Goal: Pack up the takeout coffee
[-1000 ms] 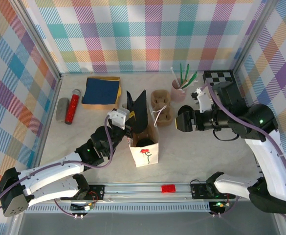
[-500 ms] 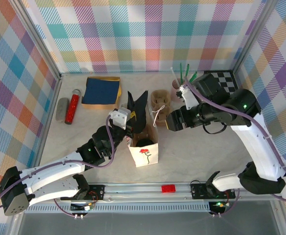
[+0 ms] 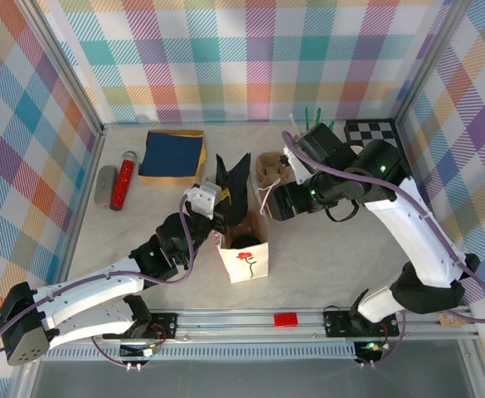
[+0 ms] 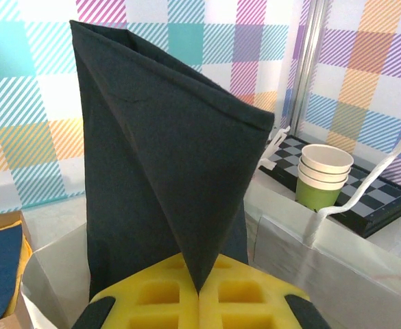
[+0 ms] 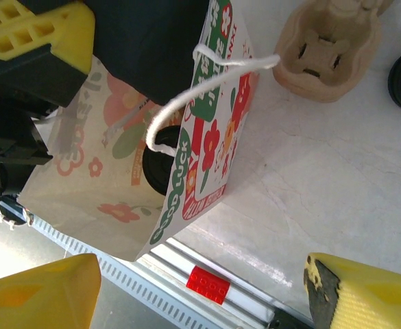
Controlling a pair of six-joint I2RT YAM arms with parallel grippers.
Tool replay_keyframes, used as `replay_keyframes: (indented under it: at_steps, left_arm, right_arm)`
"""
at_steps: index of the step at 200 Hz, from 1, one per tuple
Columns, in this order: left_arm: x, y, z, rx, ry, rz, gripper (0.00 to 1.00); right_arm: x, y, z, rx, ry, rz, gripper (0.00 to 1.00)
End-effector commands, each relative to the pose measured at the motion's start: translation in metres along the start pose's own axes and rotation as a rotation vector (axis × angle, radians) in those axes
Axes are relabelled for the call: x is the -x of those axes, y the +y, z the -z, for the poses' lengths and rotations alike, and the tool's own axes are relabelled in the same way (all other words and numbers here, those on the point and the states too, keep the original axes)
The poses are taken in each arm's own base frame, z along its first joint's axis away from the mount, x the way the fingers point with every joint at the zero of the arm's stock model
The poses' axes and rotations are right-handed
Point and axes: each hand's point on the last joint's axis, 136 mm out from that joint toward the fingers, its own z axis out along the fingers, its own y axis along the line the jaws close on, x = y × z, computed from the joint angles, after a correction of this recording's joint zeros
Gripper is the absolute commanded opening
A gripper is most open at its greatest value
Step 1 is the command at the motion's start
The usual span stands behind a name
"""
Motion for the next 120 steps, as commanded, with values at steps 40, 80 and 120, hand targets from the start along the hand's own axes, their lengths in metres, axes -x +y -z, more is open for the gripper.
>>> replay_keyframes:
  at_steps: [40,80,120]
  left_arm:
    - [0.004,0.0,0.002,0.009,-0.031,0.002,0.0]
    - [0.004,-0.001,0.001,0.008,-0.034,0.006,0.0]
    - [0.004,-0.001,0.0,0.009,-0.036,0.008,0.0]
  right_arm:
    - [-0.001,-0.003,0.003,-0.039,-0.001,-0.013,0.78]
    - [0.0,-0.001,-0.001,-0.049,0.009,-0.007,0.78]
    - [0.004,0.002,-0.006,-0.073,0.017,0.008,0.78]
